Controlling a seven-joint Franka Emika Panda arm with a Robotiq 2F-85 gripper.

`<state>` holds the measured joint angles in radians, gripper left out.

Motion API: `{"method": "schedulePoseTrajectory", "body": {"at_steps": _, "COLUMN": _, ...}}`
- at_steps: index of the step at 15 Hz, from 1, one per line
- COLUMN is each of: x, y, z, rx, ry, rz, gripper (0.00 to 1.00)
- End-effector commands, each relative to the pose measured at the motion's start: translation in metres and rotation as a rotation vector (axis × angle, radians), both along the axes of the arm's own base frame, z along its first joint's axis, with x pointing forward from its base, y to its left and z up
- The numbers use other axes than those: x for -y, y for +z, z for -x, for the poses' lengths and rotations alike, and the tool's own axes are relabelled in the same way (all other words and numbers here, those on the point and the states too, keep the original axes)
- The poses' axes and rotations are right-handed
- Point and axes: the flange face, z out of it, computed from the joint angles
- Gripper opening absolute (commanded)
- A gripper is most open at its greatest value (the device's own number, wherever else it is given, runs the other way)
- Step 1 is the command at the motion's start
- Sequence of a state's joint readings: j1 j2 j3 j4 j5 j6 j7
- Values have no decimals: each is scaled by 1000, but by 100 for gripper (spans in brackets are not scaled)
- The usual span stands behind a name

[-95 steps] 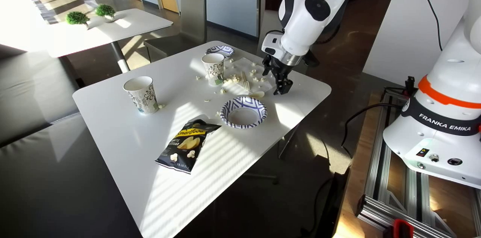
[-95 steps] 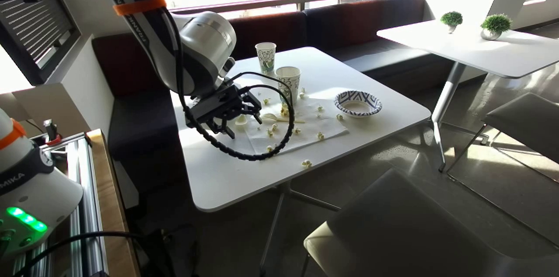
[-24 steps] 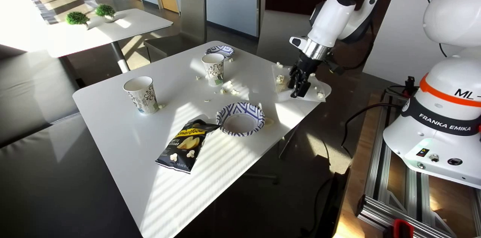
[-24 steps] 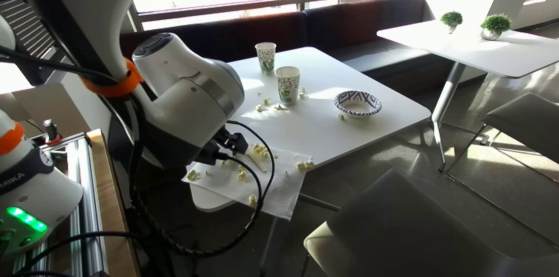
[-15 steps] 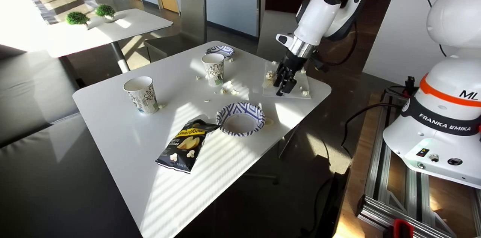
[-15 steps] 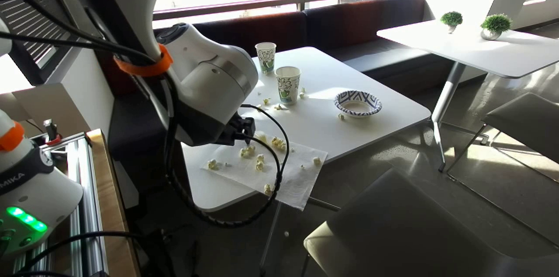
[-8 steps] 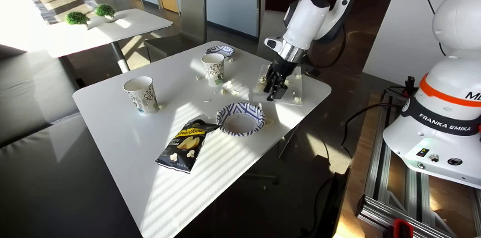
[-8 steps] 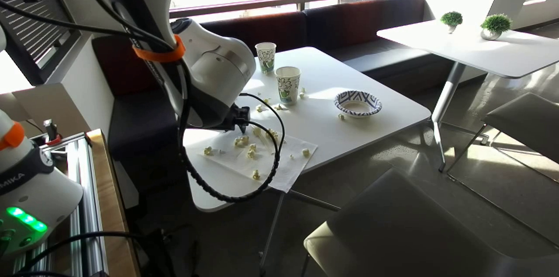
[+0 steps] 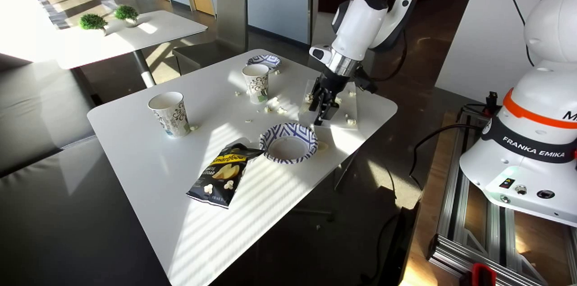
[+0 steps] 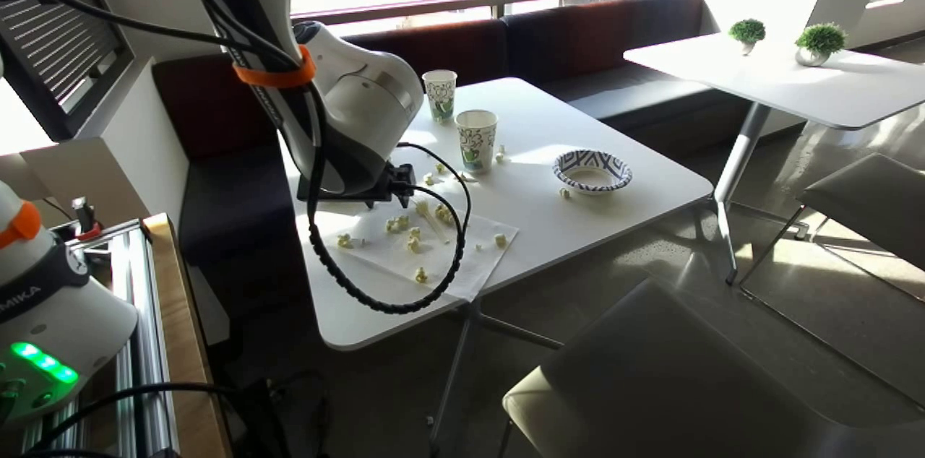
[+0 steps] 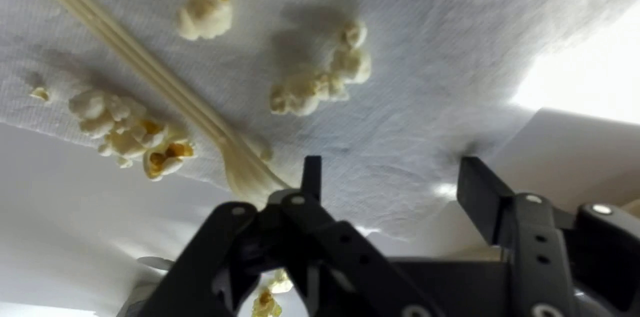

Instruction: Move the white napkin forwards then move the white fork backwards

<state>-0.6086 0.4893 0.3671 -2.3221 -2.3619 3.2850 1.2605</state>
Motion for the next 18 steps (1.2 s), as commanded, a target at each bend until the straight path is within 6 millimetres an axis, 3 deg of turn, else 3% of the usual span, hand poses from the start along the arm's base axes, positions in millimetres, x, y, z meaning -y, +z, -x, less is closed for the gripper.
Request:
{"method": "schedulePoseTrajectory", "body": {"at_steps": 1, "x": -7, "y": 30, "z": 11, "rx": 22, "ry": -16, "rz": 10, "gripper": 99}}
{"method": "schedulePoseTrajectory", "body": {"at_steps": 3, "x": -8, "y": 47, "z": 21, "rx": 28, "ry": 0, "rz": 5, "gripper": 100}}
{"method": "schedulePoseTrajectory", "body": {"at_steps": 5, "x": -5, "y": 66, "z": 34, "rx": 44, "ry": 128, "rz": 27, "gripper": 100}}
{"method": "schedulePoseTrajectory", "body": {"at_steps": 8, "x": 25, "y": 88, "z": 75, "rx": -29, "ry": 289, "rz": 4, "gripper": 100}}
{"method": "schedulePoseTrajectory", "body": {"at_steps": 9, "x": 46, "y": 87, "z": 93, "rx": -109, "ry": 310, "rz": 47, "gripper": 100}}
{"method": "schedulePoseTrajectory", "body": {"at_steps": 10, "x": 43, "y": 86, "z": 112, "rx": -91, "ry": 377, "rz": -2, "gripper": 100}}
{"method": "schedulePoseTrajectory", "body": {"at_steps": 12, "x": 59, "y": 57, "z": 140, "rx": -147, "ry": 408, "rz": 24, "gripper": 100}}
{"method": "schedulePoseTrajectory", "body": {"at_steps": 13, "x": 68, "y": 37, "z": 142, "rx": -177, "ry": 392, "rz": 66, "gripper": 100}}
{"method": "schedulePoseTrajectory", "body": {"at_steps": 15, "x": 102, "y": 15, "z": 129, "rx": -192, "ry": 339, "rz": 187, "gripper": 100}}
{"method": "schedulePoseTrajectory", "body": {"at_steps": 16, "x": 85, "y": 39, "z": 138, "rx": -155, "ry": 333, "rz": 115, "gripper": 100}}
{"method": "schedulePoseTrajectory", "body": {"at_steps": 18, "x": 99, "y": 23, "z": 137, "rx": -182, "ry": 322, "rz": 163, "gripper": 100}}
